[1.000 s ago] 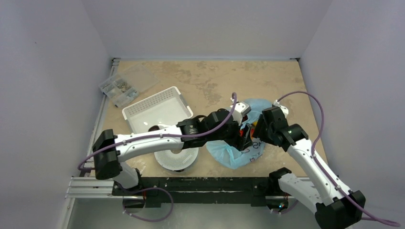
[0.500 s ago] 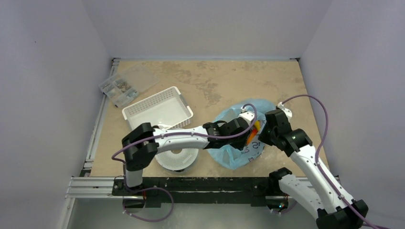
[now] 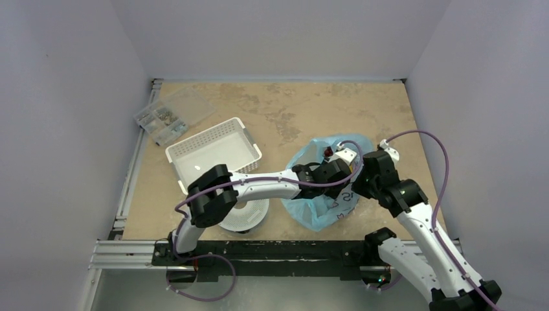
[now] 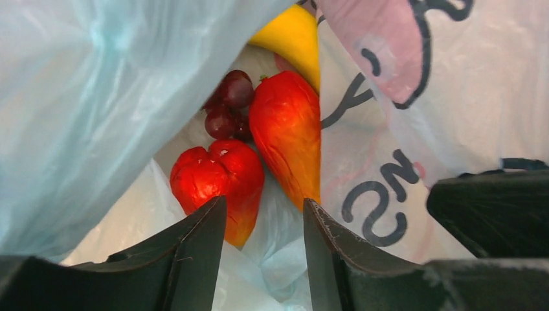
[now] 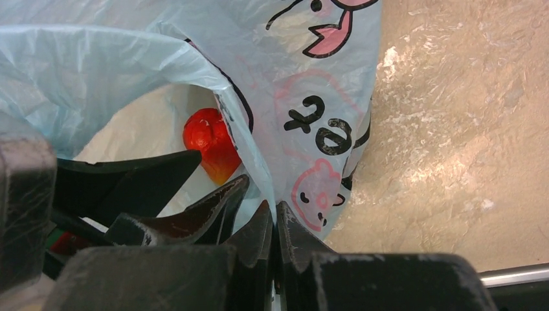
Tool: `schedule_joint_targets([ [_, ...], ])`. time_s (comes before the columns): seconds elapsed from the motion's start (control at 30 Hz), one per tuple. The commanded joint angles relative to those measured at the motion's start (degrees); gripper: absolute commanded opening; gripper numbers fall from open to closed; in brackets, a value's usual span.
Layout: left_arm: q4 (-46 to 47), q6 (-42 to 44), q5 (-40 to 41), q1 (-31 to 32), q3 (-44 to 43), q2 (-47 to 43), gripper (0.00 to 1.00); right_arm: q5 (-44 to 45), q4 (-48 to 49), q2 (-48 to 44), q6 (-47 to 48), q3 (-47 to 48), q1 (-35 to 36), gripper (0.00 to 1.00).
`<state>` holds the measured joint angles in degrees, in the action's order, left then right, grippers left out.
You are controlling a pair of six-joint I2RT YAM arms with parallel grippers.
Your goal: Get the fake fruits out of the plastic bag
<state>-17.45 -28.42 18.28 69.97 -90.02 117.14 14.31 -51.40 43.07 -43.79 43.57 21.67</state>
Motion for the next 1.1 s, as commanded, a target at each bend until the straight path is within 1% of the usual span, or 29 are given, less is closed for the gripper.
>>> schedule_joint_targets([
  [0.0, -1.67, 1.37, 3.59, -0.17, -3.08, 1.24, 0.50, 0.42, 0.34, -1.74, -0.33, 0.00, -0.01, 0.00],
  [0.1, -3.91, 1.79, 5.00, -0.10, -4.65, 2.50, 0.52, -0.01, 1.25, -2.44, -0.16, -0.69, 0.00, 0.00],
  [0.2, -4.31, 2.37, 5.67, -0.19, -4.70, 3.41, 0.56, -0.28, 1.03, -2.21, -0.17, -0.73, 0.03, 0.00],
  [0.27, -4.43, 2.71, 4.45, -0.39, -5.47, 4.49, 0.57, -0.36, 0.98, -2.04, -0.20, -0.73, -0.01, 0.00],
  [0.53, -6.29, 2.65, 3.63, -1.05, -7.83, 9.34, 0.57, -0.59, 1.56, -2.59, -0.50, -1.59, -0.01, 0.00],
  [0.67, -6.61, 3.25, 3.52, -1.56, -7.98, 9.96, 0.57, -0.27, 1.37, -2.61, -1.06, -1.44, 0.02, 0.00],
  [0.8, -6.81, 3.58, 3.29, -1.77, -7.48, 9.24, 0.47, -0.40, 1.74, -2.55, -1.66, -1.73, 0.03, 0.00],
  [0.93, -6.08, 3.60, 2.47, -1.77, -5.92, 7.25, 0.32, -0.13, 1.56, -2.44, -1.93, -1.74, -0.03, 0.00],
  [1.07, -4.02, 3.60, 1.66, -1.86, -2.61, 1.97, 0.16, 0.36, 1.39, -2.53, -2.23, -1.71, -0.04, 0.00],
])
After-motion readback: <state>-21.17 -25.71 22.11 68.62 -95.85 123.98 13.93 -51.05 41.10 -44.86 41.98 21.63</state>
